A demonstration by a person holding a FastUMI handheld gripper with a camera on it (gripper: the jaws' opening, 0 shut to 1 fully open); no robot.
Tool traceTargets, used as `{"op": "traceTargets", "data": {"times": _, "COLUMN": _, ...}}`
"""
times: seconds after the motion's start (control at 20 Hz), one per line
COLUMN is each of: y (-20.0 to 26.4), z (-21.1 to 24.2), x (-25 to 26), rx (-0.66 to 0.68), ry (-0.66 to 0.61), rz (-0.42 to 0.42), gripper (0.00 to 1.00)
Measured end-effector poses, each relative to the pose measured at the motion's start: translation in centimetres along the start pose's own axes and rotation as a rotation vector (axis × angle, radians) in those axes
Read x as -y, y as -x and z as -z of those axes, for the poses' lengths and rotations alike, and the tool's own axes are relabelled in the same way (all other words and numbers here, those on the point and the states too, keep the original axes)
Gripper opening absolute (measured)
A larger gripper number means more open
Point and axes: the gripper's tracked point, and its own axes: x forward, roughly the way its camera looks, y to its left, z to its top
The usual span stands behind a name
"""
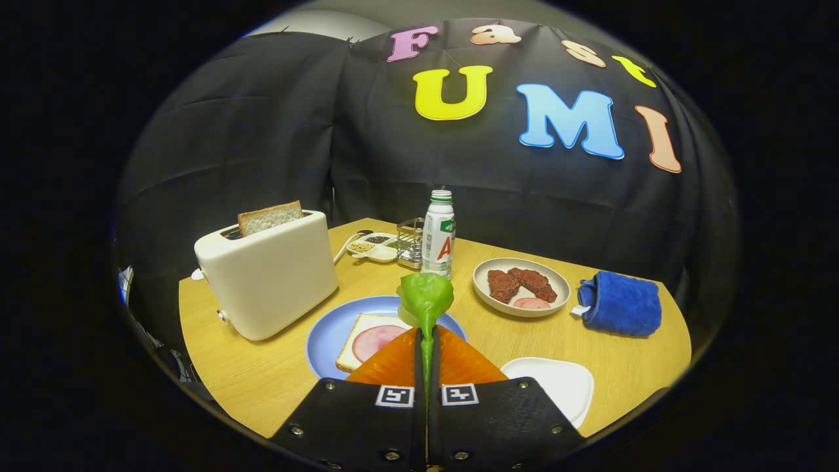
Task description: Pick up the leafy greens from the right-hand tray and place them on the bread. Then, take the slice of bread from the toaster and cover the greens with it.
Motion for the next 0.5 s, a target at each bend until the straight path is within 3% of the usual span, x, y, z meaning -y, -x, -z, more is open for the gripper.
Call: {"op": "traceTargets", "data": {"times": 0.5, "y": -4.2, "z": 0.3, "x": -6.7, "rx": -0.025, "ry": -0.05, "rz": -0.087, "gripper": 0.02}}
